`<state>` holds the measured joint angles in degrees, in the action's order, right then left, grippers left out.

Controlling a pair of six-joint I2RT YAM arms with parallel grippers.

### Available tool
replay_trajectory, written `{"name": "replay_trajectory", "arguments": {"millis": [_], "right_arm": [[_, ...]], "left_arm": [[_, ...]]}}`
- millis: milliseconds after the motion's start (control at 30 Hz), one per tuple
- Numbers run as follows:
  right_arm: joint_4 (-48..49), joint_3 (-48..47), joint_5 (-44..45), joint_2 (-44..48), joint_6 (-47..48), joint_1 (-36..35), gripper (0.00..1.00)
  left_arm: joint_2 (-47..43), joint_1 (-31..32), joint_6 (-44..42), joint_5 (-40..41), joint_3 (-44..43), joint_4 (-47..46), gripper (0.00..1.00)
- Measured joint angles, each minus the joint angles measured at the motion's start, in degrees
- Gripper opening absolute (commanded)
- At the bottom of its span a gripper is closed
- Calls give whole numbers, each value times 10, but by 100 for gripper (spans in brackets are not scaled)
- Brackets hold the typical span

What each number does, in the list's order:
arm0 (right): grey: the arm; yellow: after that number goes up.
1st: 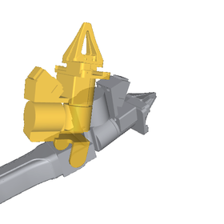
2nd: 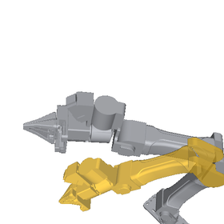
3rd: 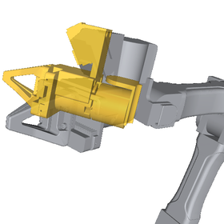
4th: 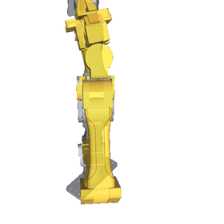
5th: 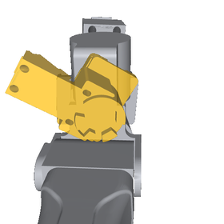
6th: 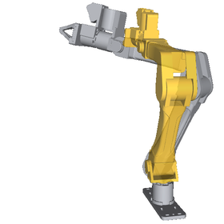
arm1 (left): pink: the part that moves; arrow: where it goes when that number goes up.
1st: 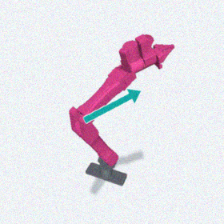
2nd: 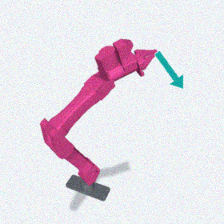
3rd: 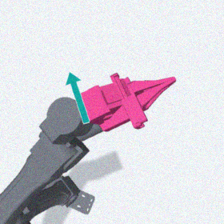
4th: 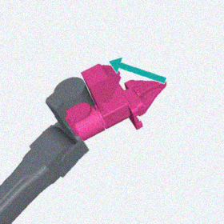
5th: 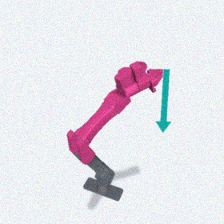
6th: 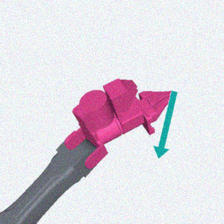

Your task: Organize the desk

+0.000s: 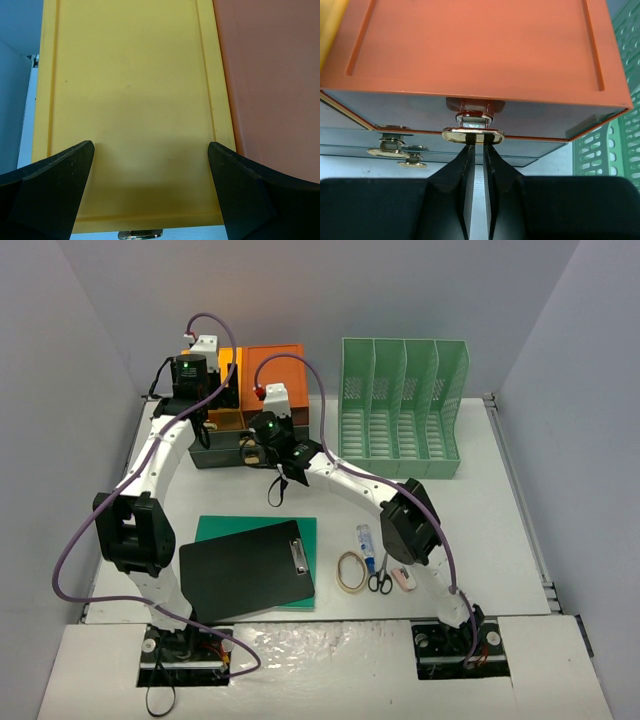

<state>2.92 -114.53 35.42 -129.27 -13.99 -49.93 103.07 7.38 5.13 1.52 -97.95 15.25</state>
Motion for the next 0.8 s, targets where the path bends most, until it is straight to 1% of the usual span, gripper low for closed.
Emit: {"name": "replay_trajectory", "arguments": {"millis": [33,367,667,700,800], "right_arm": [[0,0,1,0,2,-1,0],[4,8,4,0,7,-2,0],[1,64,5,16,8,-2,1],[1,69,5,19,8,-3,5],[0,80,8,33,9,-5,45]], "left_arm": [[0,0,0,0,0,0,97],[0,0,0,-1,0,0,97],[0,0,2,0,1,-1,97],[0,0,2,0,1,-1,97],[0,-1,3,0,1,-1,97]]}}
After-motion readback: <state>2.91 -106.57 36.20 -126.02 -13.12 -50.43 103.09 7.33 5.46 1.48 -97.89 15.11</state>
